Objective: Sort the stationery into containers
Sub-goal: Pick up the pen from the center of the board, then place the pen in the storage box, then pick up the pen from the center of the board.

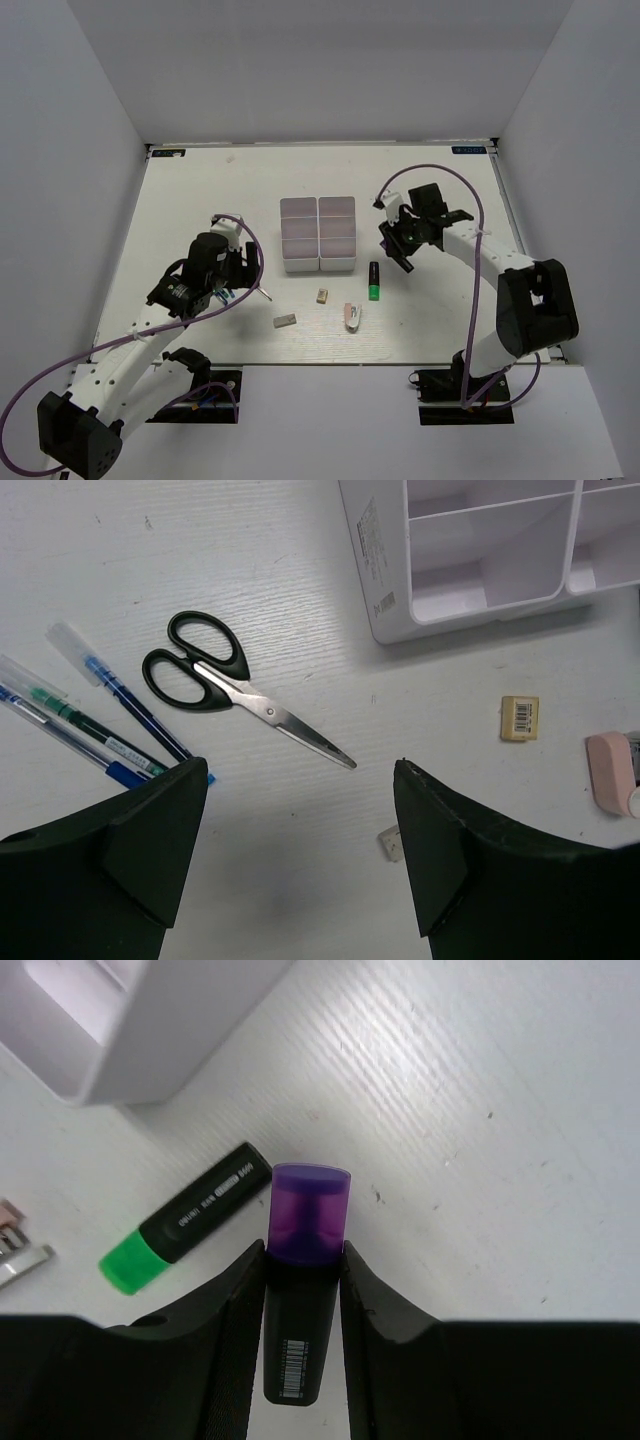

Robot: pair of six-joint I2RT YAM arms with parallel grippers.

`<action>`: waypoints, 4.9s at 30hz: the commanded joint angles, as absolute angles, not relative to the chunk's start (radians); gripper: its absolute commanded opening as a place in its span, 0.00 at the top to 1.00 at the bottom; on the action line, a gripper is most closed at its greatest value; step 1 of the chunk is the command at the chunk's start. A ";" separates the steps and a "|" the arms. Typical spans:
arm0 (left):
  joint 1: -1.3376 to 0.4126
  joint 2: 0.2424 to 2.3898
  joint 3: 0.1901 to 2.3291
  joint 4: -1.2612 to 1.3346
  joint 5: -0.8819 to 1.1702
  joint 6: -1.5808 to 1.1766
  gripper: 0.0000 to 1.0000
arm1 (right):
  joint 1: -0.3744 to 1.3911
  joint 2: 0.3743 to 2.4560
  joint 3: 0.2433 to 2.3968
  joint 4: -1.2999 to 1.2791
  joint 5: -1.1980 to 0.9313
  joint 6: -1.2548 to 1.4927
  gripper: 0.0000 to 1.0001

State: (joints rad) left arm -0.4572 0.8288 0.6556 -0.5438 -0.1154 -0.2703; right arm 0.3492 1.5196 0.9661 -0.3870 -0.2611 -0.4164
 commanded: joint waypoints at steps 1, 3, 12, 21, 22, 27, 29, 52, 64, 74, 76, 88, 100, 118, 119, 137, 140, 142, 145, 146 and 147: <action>-0.453 0.824 0.667 -0.511 -0.075 -0.259 0.16 | 0.364 1.506 1.078 -0.391 -0.348 -0.391 1.00; -0.454 0.828 0.660 -0.506 -0.071 -0.256 0.16 | 0.382 1.541 1.185 -0.394 -0.376 -0.384 1.00; -0.453 0.834 0.638 -0.483 -0.069 -0.241 0.16 | 0.479 1.699 1.549 -0.352 -0.460 -0.347 1.00; -0.454 0.885 0.646 -0.489 -0.066 -0.226 0.17 | 0.492 1.824 1.574 -0.169 -0.644 -0.410 1.00; -0.453 0.885 0.646 -0.489 -0.066 -0.225 0.17 | 0.489 1.841 1.577 -0.143 -0.652 -0.413 1.00; -0.454 0.902 0.646 -0.495 -0.063 -0.222 0.17 | 0.485 1.882 1.577 -0.075 -0.738 -0.434 1.00; -0.453 0.907 0.646 -0.494 -0.060 -0.219 0.17 | 0.483 1.885 1.556 -0.035 -0.775 -0.442 1.00; -0.453 0.914 0.644 -0.492 -0.046 -0.227 0.17 | 0.453 1.848 1.370 0.202 -0.764 -0.503 1.00; -0.451 0.917 0.644 -0.492 -0.045 -0.229 0.17 | 0.443 1.839 1.371 0.138 -0.808 -0.583 0.57; -0.453 0.913 0.641 -0.492 -0.043 -0.227 0.18 | 0.434 1.786 1.355 0.123 -0.801 -0.563 0.47; -0.453 0.910 0.641 -0.492 -0.043 -0.229 0.18 | 0.436 1.749 1.347 0.120 -0.779 -0.537 0.50; -0.454 0.925 0.661 -0.502 0.032 -0.244 0.80 | 0.374 1.428 1.202 -0.628 -0.351 -0.196 0.28; -0.454 0.885 0.660 -0.615 0.100 -0.255 0.25 | 0.388 1.423 0.859 -0.496 -0.427 0.038 0.64; -0.454 0.821 0.638 -0.620 0.114 -0.242 0.17 | 0.512 1.604 0.891 -0.275 -0.074 0.184 0.40; -0.453 0.818 0.640 -0.621 0.115 -0.247 0.17 | 0.520 1.614 0.891 -0.272 -0.055 0.192 0.40; -0.453 0.782 0.640 -0.615 0.138 -0.244 0.17 | 0.624 1.635 0.819 -0.339 0.255 0.250 0.54; -0.453 0.779 0.634 -0.617 0.135 -0.245 0.17 | 0.621 1.644 0.807 -0.351 0.212 0.270 0.62; -0.454 0.772 0.632 -0.617 0.135 -0.245 0.17 | 0.621 1.654 0.807 -0.365 0.199 0.279 0.67; -0.453 0.767 0.629 -0.617 0.130 -0.247 0.17 | 0.620 1.654 0.801 -0.370 0.178 0.290 0.79; -0.454 0.765 0.630 -0.618 0.132 -0.247 0.17 | 0.615 1.652 0.801 -0.370 0.181 0.290 0.86; -0.453 0.770 0.632 -0.615 0.130 -0.247 0.17 | 0.614 1.646 0.804 -0.374 0.181 0.290 0.89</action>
State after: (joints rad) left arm -0.4572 0.7837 0.6334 -0.6220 0.1200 -0.2520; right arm 0.6216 1.6138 0.8593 -0.2615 0.1879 0.2634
